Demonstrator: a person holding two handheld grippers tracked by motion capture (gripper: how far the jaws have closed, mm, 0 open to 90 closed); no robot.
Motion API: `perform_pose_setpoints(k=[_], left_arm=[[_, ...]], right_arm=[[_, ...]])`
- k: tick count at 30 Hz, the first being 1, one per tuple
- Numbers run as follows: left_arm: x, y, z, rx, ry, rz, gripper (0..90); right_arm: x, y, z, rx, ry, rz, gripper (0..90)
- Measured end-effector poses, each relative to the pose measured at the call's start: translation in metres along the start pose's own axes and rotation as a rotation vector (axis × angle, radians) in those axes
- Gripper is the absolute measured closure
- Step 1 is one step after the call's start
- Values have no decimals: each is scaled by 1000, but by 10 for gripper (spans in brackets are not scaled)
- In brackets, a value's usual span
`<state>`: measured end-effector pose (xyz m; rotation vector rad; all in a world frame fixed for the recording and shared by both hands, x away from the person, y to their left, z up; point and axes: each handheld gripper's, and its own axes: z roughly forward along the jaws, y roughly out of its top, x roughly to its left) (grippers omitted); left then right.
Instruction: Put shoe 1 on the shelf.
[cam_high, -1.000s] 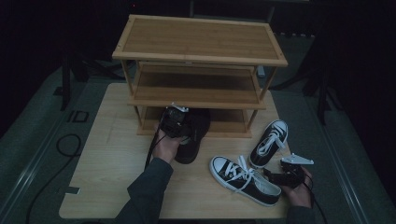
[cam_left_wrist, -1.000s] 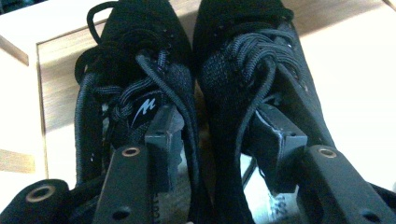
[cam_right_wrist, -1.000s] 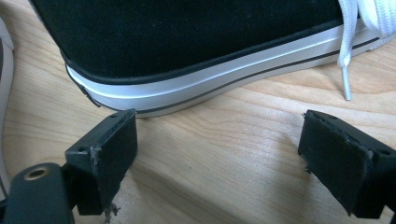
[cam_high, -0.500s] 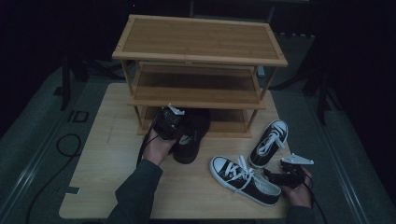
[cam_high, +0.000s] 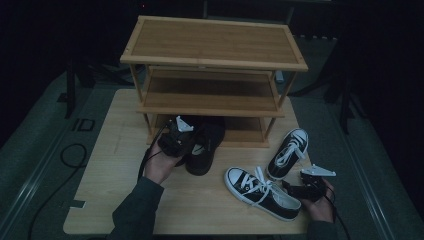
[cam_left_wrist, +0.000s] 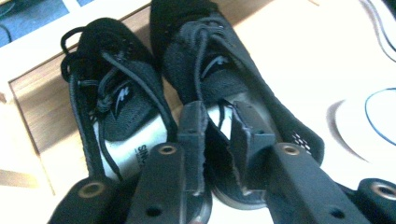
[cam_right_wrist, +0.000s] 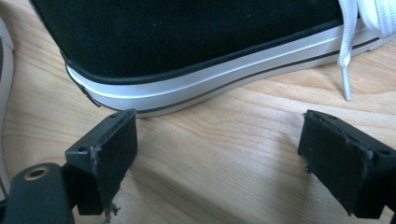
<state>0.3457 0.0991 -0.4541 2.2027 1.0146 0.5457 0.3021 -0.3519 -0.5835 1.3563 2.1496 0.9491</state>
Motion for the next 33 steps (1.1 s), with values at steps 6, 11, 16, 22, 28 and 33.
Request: perform_pose_setpoints(k=[6,11,16,22,28,33], left_arm=[[-4,-7,-7,-12,-22,23,896],[-5,-11,-11,-17,-28,26,900],[-5,-16,-13,-13,-40,39,900],[-3,-26,-11,-21,-52,36,900],[-4,-35,-6,-9,-67,32,899],[-5,-40,-1,1,-79,33,898]], right_arm=[[0,0,0,0,0,0,117],[0,0,0,-1,0,-2,117],[0,0,0,-2,-1,-3,117],[0,0,0,0,0,1,117],[0,0,0,-1,0,1,117],[0,0,0,0,0,0,117]])
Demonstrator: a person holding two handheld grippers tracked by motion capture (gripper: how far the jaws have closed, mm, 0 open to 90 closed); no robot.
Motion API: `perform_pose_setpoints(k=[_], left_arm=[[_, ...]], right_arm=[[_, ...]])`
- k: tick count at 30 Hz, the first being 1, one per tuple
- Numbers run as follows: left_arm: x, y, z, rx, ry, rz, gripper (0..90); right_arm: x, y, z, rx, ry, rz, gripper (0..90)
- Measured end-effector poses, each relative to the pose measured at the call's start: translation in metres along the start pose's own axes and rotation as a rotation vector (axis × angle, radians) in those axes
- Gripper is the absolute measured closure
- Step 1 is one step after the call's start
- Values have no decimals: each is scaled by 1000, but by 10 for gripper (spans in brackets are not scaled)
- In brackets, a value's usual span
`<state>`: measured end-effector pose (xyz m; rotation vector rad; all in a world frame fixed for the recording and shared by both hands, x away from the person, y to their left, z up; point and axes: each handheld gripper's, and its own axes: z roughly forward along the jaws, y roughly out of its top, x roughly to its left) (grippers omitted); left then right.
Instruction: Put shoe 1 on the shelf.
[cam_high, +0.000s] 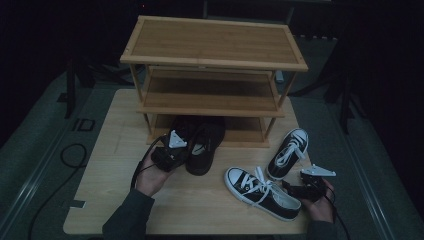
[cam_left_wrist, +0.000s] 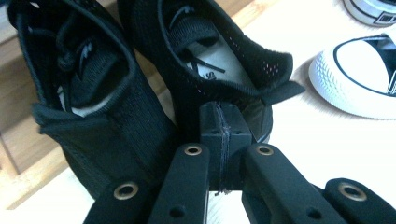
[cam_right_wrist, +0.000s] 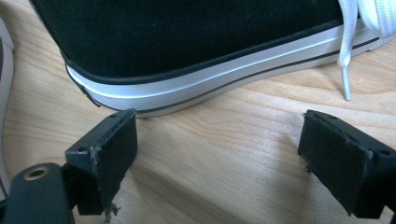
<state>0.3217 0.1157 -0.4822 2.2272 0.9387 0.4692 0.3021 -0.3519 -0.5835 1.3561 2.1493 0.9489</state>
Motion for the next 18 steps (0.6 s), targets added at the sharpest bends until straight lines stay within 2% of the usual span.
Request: perform_pose_setpoints(k=[6,18], left_arm=[[-3,-4,7,23,6,2,898],[-6,-15,19,45,-17,-13,895]], right_arm=[[0,0,0,0,0,0,117],[0,0,0,0,0,0,117]])
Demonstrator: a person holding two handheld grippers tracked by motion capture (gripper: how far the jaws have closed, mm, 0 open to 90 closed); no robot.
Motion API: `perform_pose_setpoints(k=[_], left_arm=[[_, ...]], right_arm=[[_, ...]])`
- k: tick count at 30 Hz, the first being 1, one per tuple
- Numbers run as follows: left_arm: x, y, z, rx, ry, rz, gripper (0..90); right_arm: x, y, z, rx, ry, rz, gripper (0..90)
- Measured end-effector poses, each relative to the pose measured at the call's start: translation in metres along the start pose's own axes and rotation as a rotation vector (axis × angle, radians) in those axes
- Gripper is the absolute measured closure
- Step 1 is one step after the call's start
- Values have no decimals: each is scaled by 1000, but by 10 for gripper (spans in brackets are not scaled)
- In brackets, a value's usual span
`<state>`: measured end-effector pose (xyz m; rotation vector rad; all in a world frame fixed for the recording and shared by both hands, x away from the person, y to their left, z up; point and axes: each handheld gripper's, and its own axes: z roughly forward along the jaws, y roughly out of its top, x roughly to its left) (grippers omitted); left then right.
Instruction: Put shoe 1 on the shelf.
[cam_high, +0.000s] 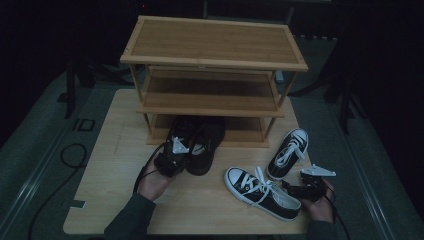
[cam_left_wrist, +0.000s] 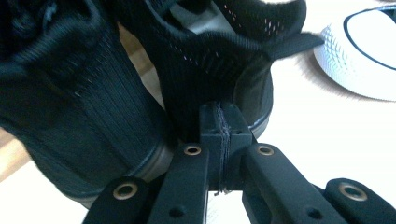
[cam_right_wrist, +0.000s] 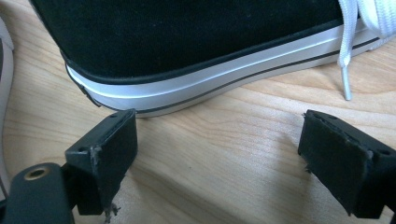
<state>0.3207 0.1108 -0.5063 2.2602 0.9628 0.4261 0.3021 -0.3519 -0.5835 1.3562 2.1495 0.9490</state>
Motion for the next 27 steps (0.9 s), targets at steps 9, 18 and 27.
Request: perform_pose_setpoints(k=[9,18,27], left_arm=[[-1,-7,11,34,-17,-9,896],[-1,-16,20,60,-22,-20,897],[-2,-21,22,73,-26,-13,898]], right_arm=[[0,0,0,0,0,0,117],[0,0,0,0,0,0,117],[0,0,0,0,0,0,117]])
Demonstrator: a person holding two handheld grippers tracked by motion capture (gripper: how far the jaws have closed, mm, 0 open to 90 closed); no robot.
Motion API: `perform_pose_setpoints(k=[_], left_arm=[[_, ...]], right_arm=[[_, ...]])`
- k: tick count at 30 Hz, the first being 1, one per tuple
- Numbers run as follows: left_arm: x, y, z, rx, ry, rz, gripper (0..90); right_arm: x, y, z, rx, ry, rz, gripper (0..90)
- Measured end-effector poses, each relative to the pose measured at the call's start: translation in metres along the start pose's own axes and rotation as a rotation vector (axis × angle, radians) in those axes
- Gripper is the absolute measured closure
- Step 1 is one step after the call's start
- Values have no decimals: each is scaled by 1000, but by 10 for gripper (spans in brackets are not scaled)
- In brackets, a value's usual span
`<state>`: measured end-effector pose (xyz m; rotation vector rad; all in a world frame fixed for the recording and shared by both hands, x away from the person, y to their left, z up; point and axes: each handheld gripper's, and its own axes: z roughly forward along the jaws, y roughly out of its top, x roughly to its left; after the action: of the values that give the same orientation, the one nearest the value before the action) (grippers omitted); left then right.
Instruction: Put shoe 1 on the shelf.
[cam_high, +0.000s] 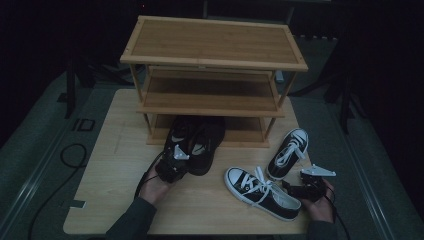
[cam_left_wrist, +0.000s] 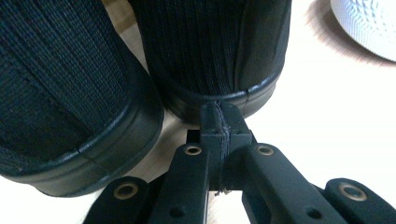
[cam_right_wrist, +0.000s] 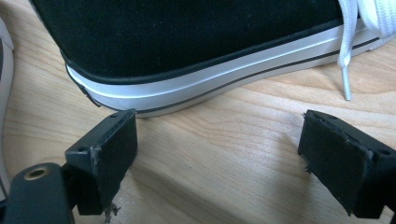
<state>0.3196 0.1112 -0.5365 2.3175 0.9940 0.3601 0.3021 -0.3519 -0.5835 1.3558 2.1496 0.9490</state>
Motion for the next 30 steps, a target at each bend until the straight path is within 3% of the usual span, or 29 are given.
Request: perform_pose_setpoints(k=[9,17,25,30], left_arm=[[-10,-5,18,76,-16,45,897],[-9,-6,19,68,-26,33,898],[-10,0,22,59,-8,16,898],[-15,9,26,52,11,32,897]], right_arm=[[0,0,0,0,0,0,117],[0,0,0,-2,-1,-2,117],[0,0,0,-2,-1,-2,117],[0,0,0,-2,-1,-2,117]])
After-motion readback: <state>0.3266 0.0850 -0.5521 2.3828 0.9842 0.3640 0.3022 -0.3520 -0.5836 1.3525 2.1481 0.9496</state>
